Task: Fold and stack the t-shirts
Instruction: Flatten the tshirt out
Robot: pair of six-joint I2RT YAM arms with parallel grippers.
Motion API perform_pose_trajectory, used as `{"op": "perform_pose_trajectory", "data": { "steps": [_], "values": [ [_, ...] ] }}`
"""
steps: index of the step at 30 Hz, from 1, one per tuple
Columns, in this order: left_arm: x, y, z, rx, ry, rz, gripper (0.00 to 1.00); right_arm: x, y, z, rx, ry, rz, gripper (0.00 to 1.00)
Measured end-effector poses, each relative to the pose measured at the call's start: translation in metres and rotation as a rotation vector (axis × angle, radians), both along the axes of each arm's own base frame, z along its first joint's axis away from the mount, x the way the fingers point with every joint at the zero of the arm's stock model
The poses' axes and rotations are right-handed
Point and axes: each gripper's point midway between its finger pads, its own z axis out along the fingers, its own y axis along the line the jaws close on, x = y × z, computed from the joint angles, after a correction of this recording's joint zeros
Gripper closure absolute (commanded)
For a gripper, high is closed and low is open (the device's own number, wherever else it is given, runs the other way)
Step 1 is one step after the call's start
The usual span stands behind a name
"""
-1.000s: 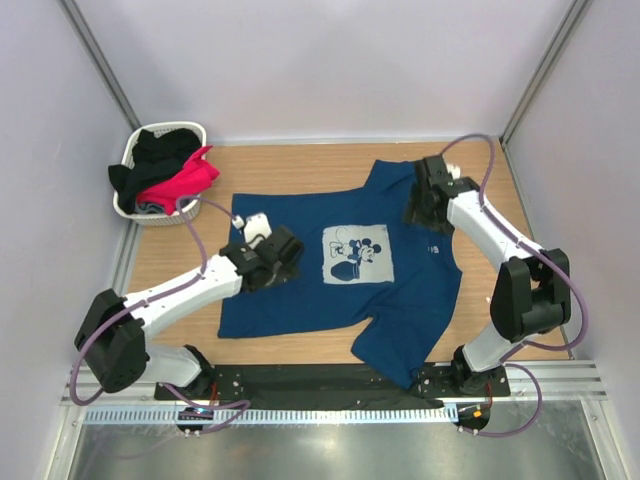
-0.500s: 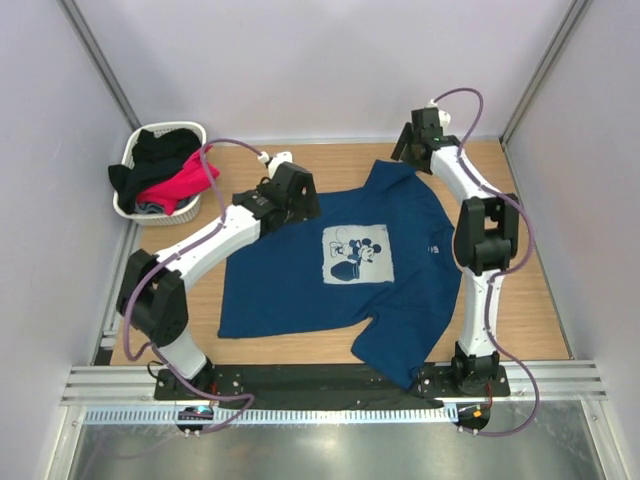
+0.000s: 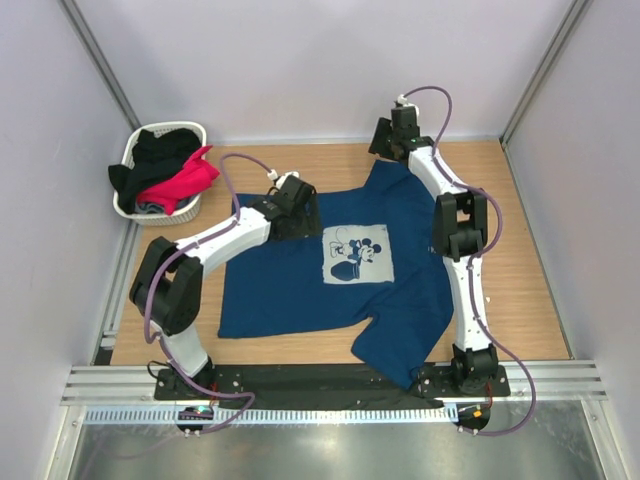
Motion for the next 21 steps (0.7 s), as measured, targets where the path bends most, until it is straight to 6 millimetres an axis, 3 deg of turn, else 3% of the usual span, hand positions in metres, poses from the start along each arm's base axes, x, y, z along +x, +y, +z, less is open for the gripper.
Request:
{"op": "perform_pose_trajectory", "data": {
  "steps": [5, 15, 21],
  "values": [
    [0.0, 0.008, -0.004, 0.009, 0.013, 0.015, 0.18, 0.008, 0.008, 0.002, -0.041, -0.031, -0.023, 0.38],
    [-0.012, 0.024, -0.008, 0.045, 0.057, 0.024, 0.17, 0.011, 0.007, -0.047, -0.094, 0.037, -0.067, 0.43],
    [-0.019, 0.03, 0.003, 0.04, 0.047, 0.025, 0.17, 0.014, 0.012, -0.045, -0.116, 0.018, -0.083, 0.48]
  ]
}}
